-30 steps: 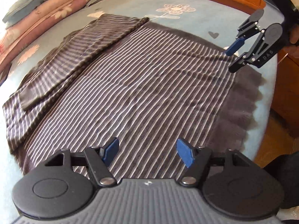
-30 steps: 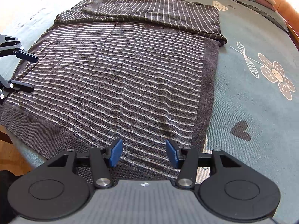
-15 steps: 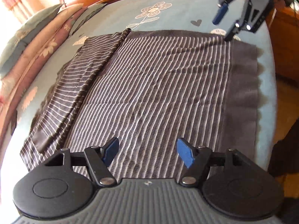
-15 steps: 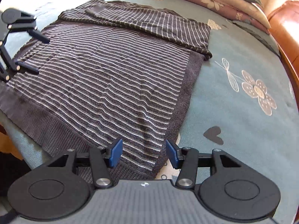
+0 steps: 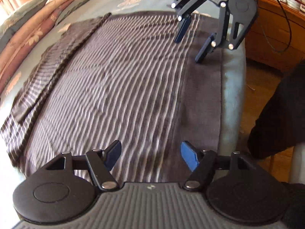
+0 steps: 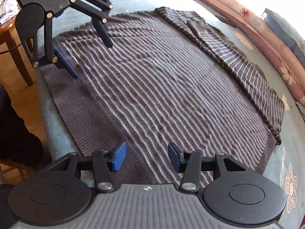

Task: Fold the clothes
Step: 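Bring both open grippers to opposite corners of the sweater hem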

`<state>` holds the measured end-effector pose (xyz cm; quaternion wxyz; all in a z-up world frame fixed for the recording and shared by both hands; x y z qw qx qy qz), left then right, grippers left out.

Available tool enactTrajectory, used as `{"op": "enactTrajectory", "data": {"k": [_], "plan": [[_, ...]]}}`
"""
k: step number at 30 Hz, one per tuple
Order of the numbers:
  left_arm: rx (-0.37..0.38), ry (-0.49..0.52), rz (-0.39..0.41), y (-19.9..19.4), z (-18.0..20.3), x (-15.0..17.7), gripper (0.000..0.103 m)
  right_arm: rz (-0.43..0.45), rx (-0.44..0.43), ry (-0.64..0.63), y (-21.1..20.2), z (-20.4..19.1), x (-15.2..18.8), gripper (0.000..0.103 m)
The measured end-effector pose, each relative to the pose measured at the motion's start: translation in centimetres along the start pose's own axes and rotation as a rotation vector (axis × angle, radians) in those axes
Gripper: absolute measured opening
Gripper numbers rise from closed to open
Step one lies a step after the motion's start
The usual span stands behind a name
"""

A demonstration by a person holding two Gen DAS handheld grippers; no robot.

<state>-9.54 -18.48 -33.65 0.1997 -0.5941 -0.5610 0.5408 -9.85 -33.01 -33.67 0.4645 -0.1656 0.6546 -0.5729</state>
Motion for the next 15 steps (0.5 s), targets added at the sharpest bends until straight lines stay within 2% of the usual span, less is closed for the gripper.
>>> {"op": "enactTrajectory", "data": {"k": [3, 8, 12, 15], "plan": [[-0.010, -0.075, 0.013, -1.9, -1.0, 1.1, 0.071, -0.010, 0.001, -0.022, -0.5, -0.4, -0.1, 0.054], [-0.141, -0.097, 0.089, -3.2, -4.9, 0.3, 0.071, 0.018, 0.026, -0.104, -1.1, 0.7, -1.6, 0.054], [-0.258, -0.105, 0.129, -1.7, -8.8, -1.6, 0.071, 0.055, 0.076, -0.197, -0.8, 3.1, -3.2, 0.054], [-0.305, -0.093, 0.170, -0.6, -10.1, -3.4, 0.071, 0.080, 0.117, -0.235, -0.6, 4.8, -3.7, 0.054]]}}
Point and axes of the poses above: each gripper's, at about its wrist camera, not at the fingertips, and y roughly the way its jaws point, z to its right, x to its underside, the point moved 10 cm from there along y, roughly the way its jaws point, and after that the axes turned 9 degrees about -x, right-handed, at the moved point
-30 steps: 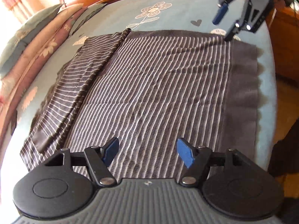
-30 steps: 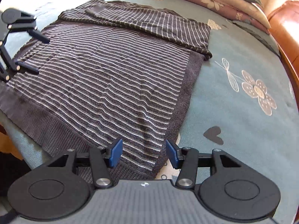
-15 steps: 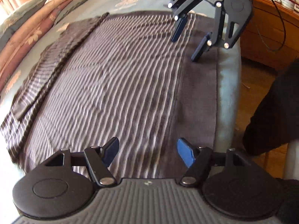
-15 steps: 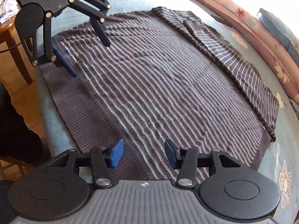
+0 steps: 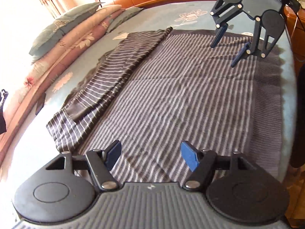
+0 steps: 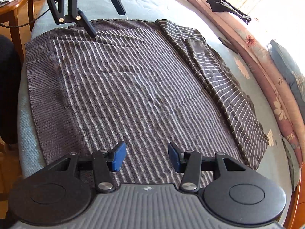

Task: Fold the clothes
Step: 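Bring both open grippers to opposite corners of the sweater hem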

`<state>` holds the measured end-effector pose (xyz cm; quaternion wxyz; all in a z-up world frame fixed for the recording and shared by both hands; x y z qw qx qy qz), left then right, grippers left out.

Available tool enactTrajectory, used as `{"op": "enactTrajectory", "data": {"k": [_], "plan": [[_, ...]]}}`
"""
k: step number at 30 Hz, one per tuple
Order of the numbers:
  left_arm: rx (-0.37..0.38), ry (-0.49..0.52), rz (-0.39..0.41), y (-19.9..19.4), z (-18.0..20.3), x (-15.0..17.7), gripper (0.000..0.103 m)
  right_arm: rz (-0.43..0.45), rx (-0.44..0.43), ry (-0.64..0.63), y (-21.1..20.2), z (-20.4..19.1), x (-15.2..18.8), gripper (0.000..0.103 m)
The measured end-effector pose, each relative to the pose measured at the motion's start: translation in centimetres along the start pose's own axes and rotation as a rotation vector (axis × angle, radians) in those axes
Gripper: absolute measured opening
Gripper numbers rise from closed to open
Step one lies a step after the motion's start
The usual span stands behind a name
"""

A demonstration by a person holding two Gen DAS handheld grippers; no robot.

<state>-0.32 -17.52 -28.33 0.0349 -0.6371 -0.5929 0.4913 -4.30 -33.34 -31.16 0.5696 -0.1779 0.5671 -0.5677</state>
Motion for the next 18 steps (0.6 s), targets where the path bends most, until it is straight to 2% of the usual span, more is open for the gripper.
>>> {"op": "enactTrajectory", "data": {"k": [5, 8, 10, 15, 18], "plan": [[-0.018, 0.035, 0.083, 1.7, 0.4, -2.4, 0.071, 0.031, 0.074, -0.067, 0.8, 1.6, 0.1, 0.054], [-0.002, -0.012, 0.120, 2.0, 0.5, -3.6, 0.071, 0.066, 0.114, -0.080, 0.8, 2.0, -0.6, 0.054], [-0.021, -0.058, 0.121, 1.9, 0.7, -4.0, 0.071, 0.082, 0.153, -0.058, 0.7, 2.2, -0.9, 0.054], [-0.098, -0.139, 0.088, -2.1, 1.2, -3.0, 0.071, 0.118, 0.279, -0.013, -2.1, 0.2, -1.6, 0.054], [-0.121, -0.260, 0.043, -6.2, 0.2, -0.8, 0.071, 0.159, 0.357, -0.006, -5.4, -2.2, -2.8, 0.055]]}}
Point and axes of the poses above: each gripper's, at about its wrist camera, not at the fingertips, and y roughly the way its jaws point, z to its right, x to its underside, the point moved 10 cm from there along y, roughly the way its jaws point, and after that the axes turned 9 degrees about -x, right-handed, at the moved point
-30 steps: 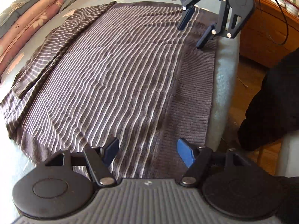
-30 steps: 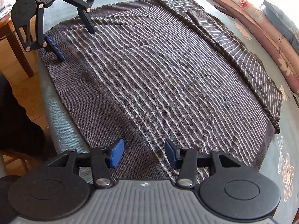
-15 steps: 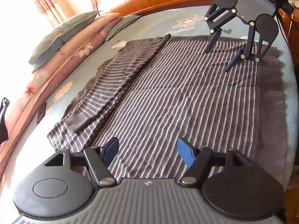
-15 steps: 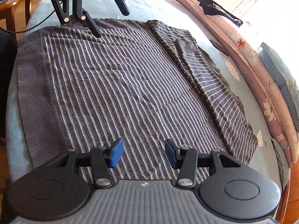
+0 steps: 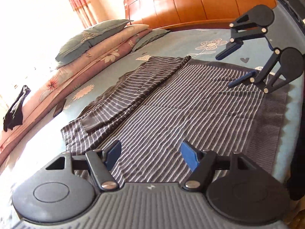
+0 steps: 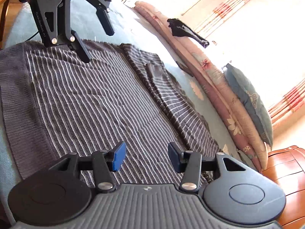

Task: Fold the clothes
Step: 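Bring both open grippers to opposite corners of the sweater hem, then roll the left gripper down to the hem edge and close on it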

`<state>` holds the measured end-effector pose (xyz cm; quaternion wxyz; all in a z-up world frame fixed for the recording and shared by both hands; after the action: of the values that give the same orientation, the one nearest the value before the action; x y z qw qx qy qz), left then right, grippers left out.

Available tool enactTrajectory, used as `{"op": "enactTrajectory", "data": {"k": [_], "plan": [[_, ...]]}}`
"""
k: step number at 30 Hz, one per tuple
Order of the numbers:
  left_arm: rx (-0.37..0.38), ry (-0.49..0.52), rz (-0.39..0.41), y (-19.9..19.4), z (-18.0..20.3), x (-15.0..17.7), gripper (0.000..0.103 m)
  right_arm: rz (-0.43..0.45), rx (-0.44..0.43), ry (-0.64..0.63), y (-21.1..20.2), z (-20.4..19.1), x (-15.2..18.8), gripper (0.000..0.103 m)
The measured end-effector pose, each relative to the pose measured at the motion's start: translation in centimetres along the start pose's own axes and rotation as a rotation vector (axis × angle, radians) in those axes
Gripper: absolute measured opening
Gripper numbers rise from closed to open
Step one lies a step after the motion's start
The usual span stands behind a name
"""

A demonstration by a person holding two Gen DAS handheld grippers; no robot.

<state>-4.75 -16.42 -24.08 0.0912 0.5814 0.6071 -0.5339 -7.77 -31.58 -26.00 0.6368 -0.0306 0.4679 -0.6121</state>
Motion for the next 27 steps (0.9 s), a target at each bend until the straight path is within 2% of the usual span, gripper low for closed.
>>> {"op": "enactTrajectory", "data": {"k": [2, 4, 5, 6, 8, 11, 12, 15, 16, 19, 22, 27], "plan": [[-0.007, -0.126, -0.059, -2.2, -1.6, 1.4, 0.071, 0.053, 0.036, 0.003, -2.4, -0.9, -1.8, 0.055], [-0.024, -0.264, -0.122, -3.8, -3.2, 2.9, 0.078, 0.101, 0.064, 0.006, -4.1, -1.9, -3.5, 0.058], [-0.021, -0.337, -0.163, -4.2, -3.8, 3.8, 0.078, 0.122, 0.075, 0.014, -4.7, -2.4, -4.4, 0.058], [-0.006, -0.456, -0.192, -4.8, -4.5, 4.7, 0.078, 0.136, 0.085, 0.020, -5.1, -2.9, -5.1, 0.058], [0.083, -0.679, -0.233, -5.7, -5.3, 6.5, 0.078, 0.160, 0.115, 0.047, -6.1, -3.8, -6.6, 0.058], [0.157, -0.960, -0.258, -6.4, -6.3, 9.2, 0.078, 0.208, 0.113, 0.114, -7.6, -5.0, -8.5, 0.058], [0.183, -1.045, -0.256, -6.4, -6.7, 10.1, 0.078, 0.226, 0.104, 0.136, -8.2, -5.3, -9.0, 0.062], [0.298, -1.247, -0.273, -5.7, -6.6, 12.4, 0.078, 0.268, 0.073, 0.206, -9.3, -5.9, -10.1, 0.062], [0.316, -1.289, -0.290, -5.3, -6.4, 13.1, 0.078, 0.275, 0.057, 0.229, -9.6, -6.1, -10.3, 0.062], [0.308, -1.310, -0.325, -4.2, -5.7, 14.3, 0.078, 0.294, 0.034, 0.276, -10.2, -6.2, -10.3, 0.063], [0.333, -1.344, -0.351, -2.9, -4.8, 15.0, 0.078, 0.298, 0.011, 0.311, -10.0, -6.2, -9.7, 0.065], [0.325, -1.344, -0.417, -0.9, -4.0, 16.5, 0.078, 0.266, -0.011, 0.396, -8.1, -5.7, -7.4, 0.065]]}}
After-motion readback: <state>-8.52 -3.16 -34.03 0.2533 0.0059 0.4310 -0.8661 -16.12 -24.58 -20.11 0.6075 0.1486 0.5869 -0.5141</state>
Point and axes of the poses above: each gripper's, at about its wrist camera, not at the fingertips, and y roughly the way its jaws point, z to its right, x to its underside, the point moved 10 cm from there along y, roughly the way its jaws point, and after that the axes turned 9 degrees about -x, right-handed, at the moved point
